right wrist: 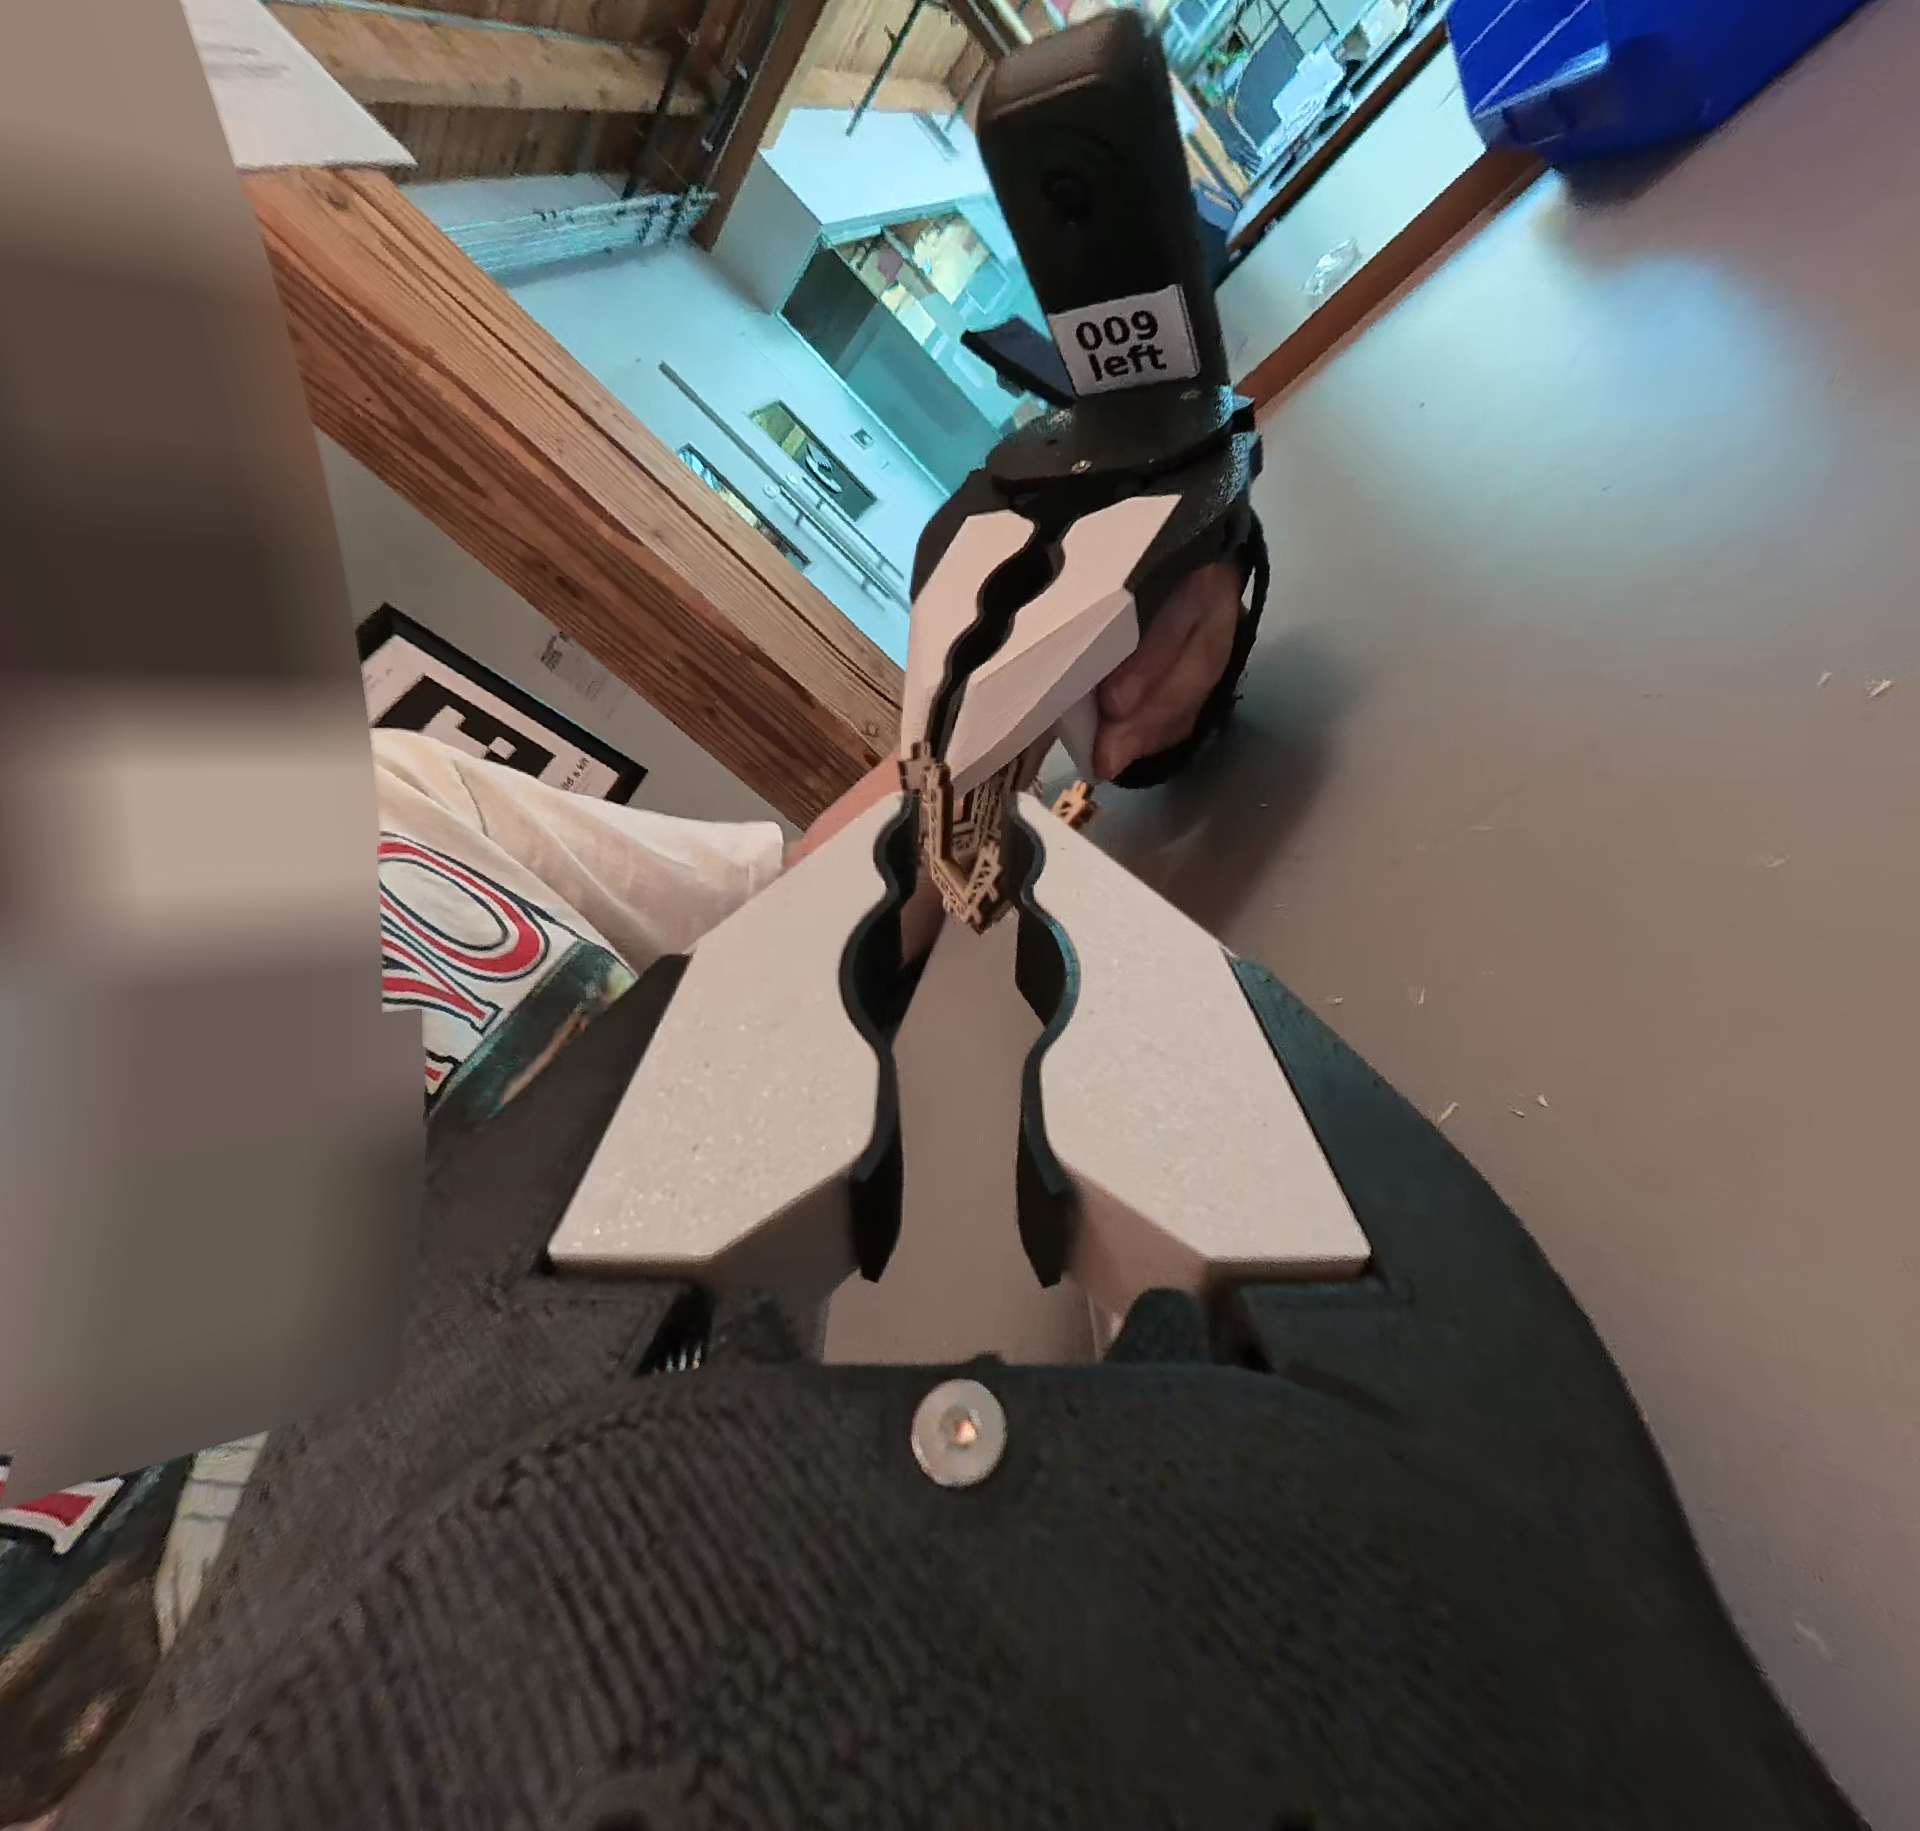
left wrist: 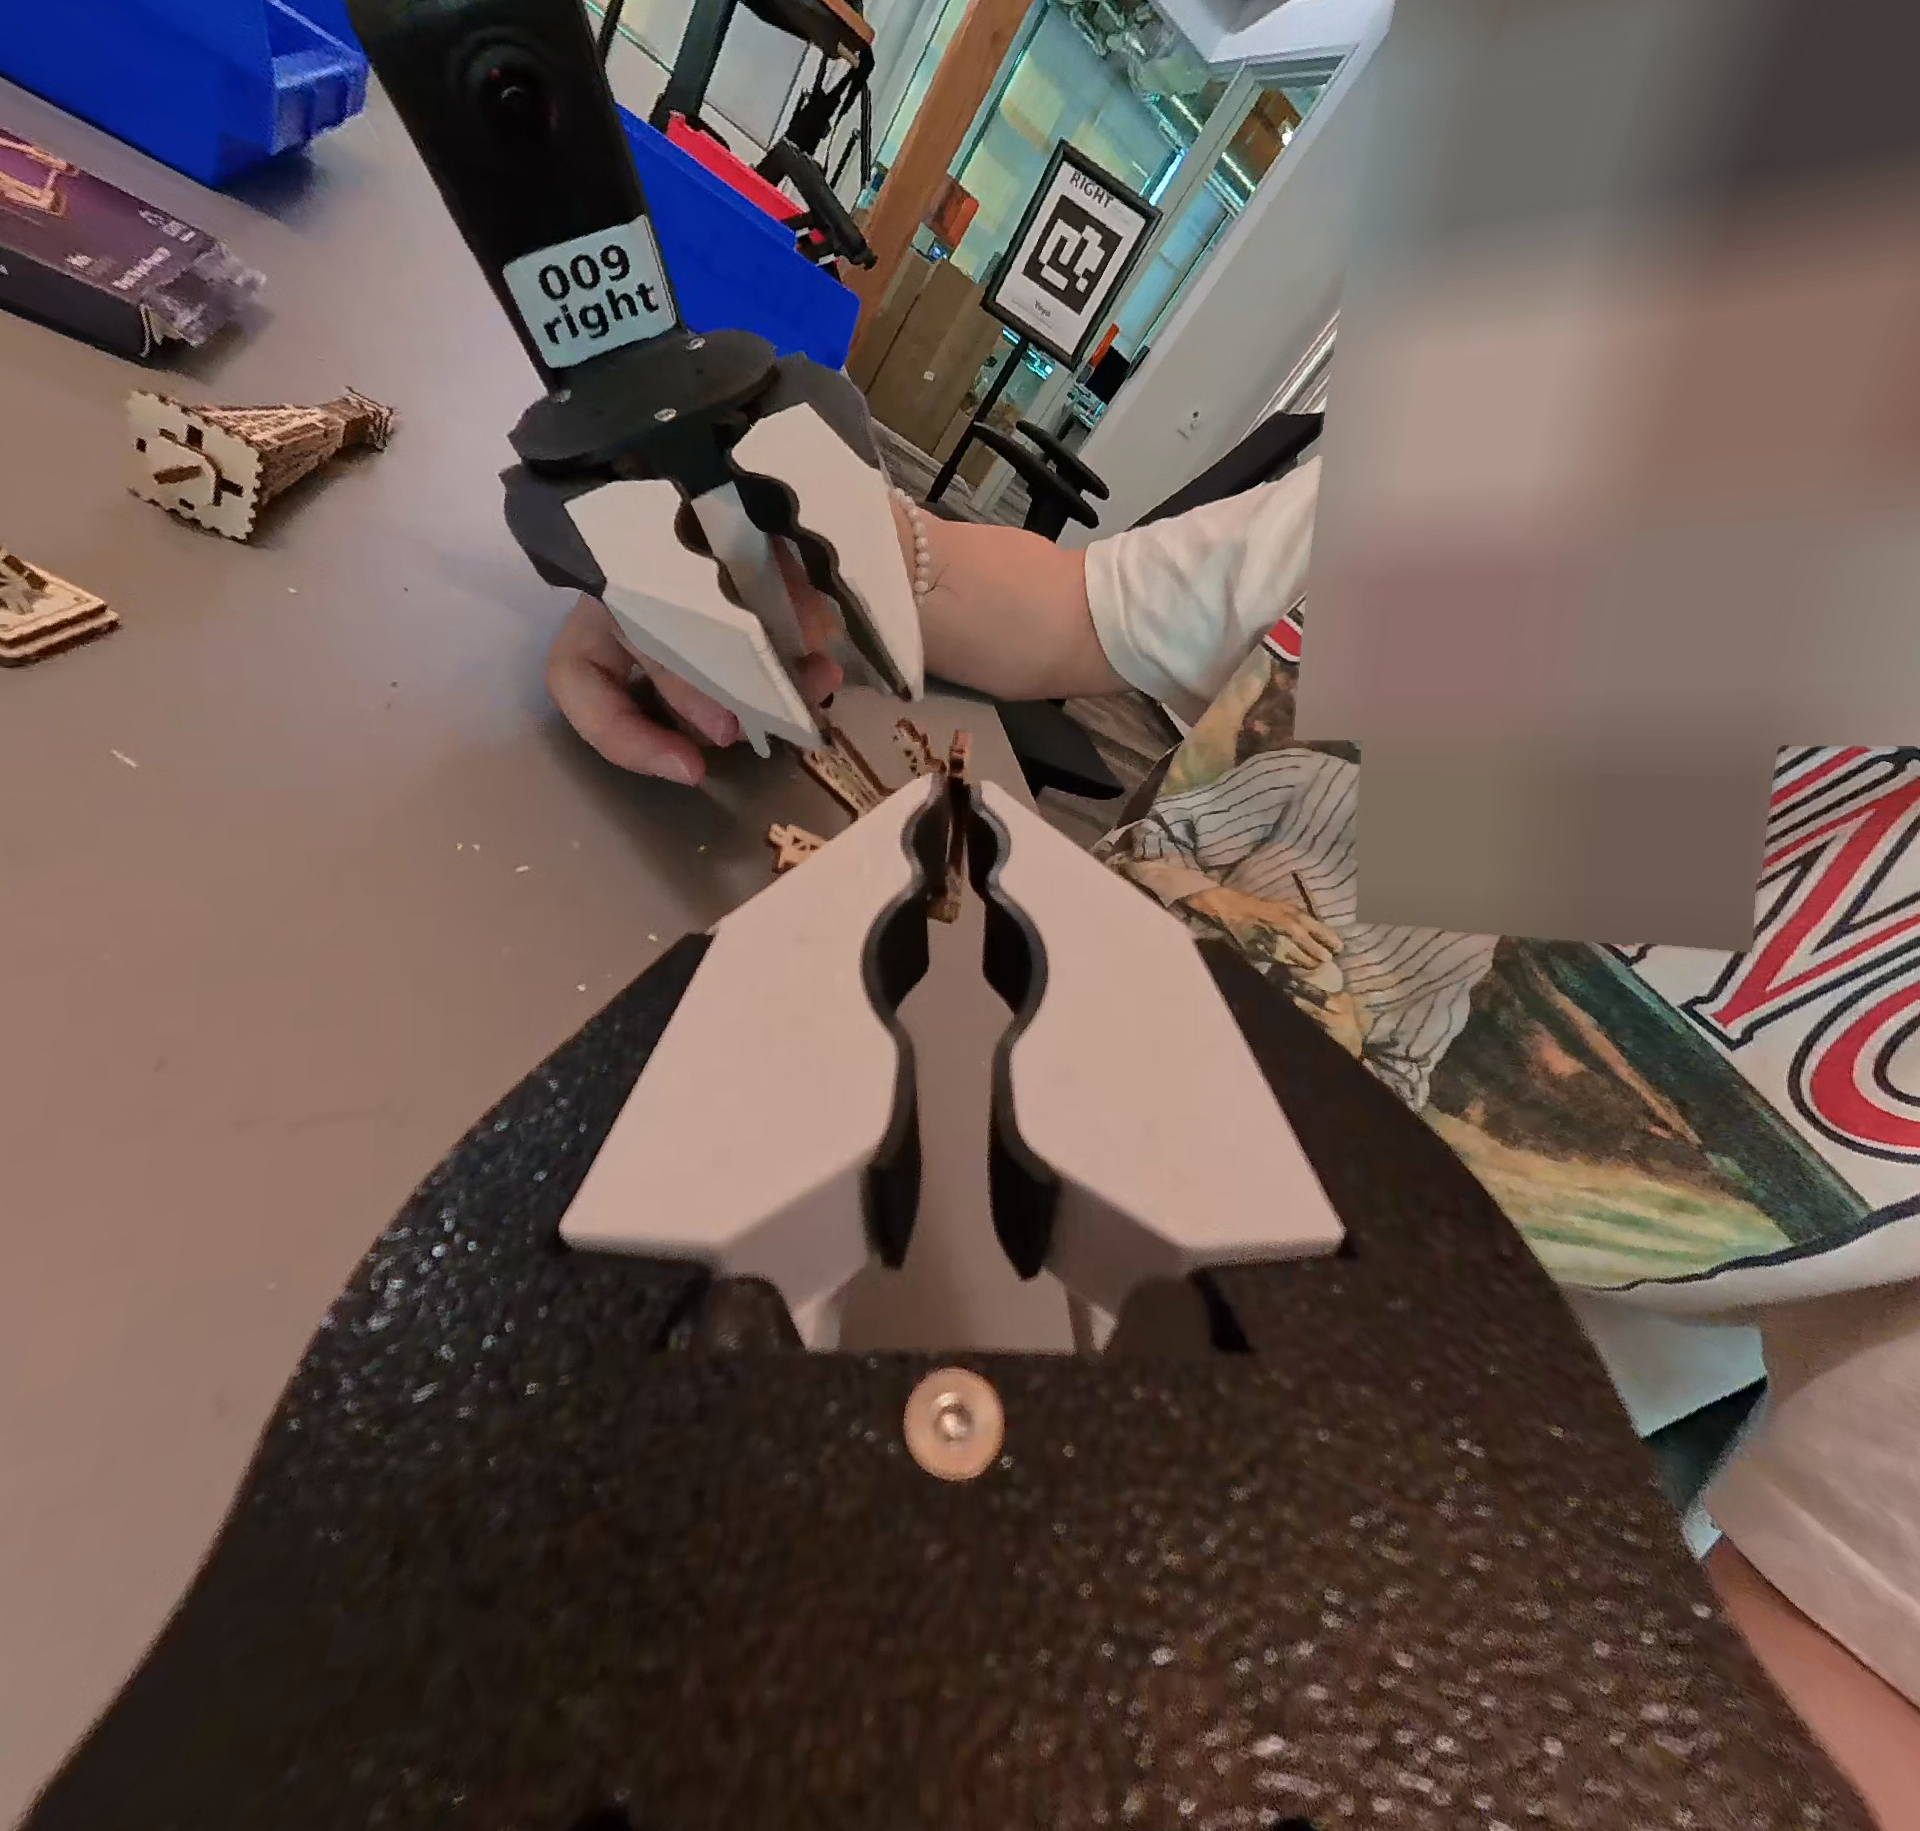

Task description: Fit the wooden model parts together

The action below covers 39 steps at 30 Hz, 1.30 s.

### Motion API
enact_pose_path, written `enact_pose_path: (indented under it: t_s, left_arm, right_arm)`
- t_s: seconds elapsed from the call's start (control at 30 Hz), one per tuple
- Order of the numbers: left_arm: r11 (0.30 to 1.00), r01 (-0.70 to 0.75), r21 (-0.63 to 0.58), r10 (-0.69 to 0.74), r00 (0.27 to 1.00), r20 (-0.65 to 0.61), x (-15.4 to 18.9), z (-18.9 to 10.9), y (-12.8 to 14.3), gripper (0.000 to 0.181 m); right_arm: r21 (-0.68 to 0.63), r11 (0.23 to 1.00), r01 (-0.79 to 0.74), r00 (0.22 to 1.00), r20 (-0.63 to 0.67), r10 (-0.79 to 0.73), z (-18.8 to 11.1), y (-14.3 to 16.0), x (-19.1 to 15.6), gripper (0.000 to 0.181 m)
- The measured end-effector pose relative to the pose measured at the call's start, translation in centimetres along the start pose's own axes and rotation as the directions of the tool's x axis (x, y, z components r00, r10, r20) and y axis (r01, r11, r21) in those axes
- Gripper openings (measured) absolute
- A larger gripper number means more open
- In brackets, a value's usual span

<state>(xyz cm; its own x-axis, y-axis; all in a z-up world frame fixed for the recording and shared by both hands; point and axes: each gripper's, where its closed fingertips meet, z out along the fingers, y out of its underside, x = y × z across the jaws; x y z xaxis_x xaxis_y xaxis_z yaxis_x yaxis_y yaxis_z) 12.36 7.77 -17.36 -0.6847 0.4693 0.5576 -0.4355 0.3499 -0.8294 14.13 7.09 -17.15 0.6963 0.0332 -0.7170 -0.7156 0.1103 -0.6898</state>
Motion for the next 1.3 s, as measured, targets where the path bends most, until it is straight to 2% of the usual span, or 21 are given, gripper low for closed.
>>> enact_pose_path:
  t_s: [0.13,0.3,0.47,0.63,0.8,0.87,0.97,1.07,1.3]
  left_arm:
    - [1.000,-0.007,-0.023,0.007,1.000,0.004,0.0,0.2,0.4,0.000]
    - [1.000,0.009,-0.029,-0.009,0.999,0.031,-0.5,0.0,0.5,0.000]
    - [1.000,0.005,-0.030,-0.004,1.000,0.030,-0.5,0.1,0.5,0.000]
    - [0.999,0.000,-0.042,0.002,0.999,0.041,-0.6,0.0,0.7,0.000]
    - [0.998,-0.034,-0.054,0.035,0.999,0.031,-0.2,0.0,0.8,0.000]
    - [0.998,-0.038,-0.049,0.039,0.999,0.027,-0.1,0.0,0.7,0.000]
    - [0.997,-0.044,-0.057,0.045,0.999,0.025,-0.1,0.1,0.8,0.000]
    - [0.997,-0.043,-0.062,0.045,0.999,0.022,-0.1,0.3,0.9,0.000]
    - [0.998,-0.035,-0.046,0.036,0.999,0.035,-0.3,0.0,0.6,0.000]
  right_arm:
    - [-0.039,0.999,0.025,1.000,-0.001,-0.025,0.4,0.5,-0.2,0.013]
    - [-0.013,0.998,0.069,0.997,0.032,-0.069,0.3,0.1,-0.9,0.010]
    - [-0.040,0.997,0.065,0.997,-0.037,-0.067,0.6,0.4,0.0,0.000]
    - [-0.071,0.992,0.103,0.992,-0.072,-0.108,0.9,0.8,0.2,0.004]
    - [-0.085,0.990,0.110,0.990,-0.083,-0.117,1.1,1.0,0.3,0.001]
    - [-0.088,0.989,0.117,0.989,-0.080,-0.125,1.1,1.0,0.2,0.011]
    - [-0.103,0.987,0.122,0.987,-0.092,-0.131,1.3,1.2,0.3,0.016]
    - [-0.118,0.985,0.129,0.988,-0.067,-0.138,1.4,1.5,-0.1,0.005]
    - [-0.097,0.990,0.099,0.992,-0.065,-0.106,1.2,1.2,0.1,0.006]
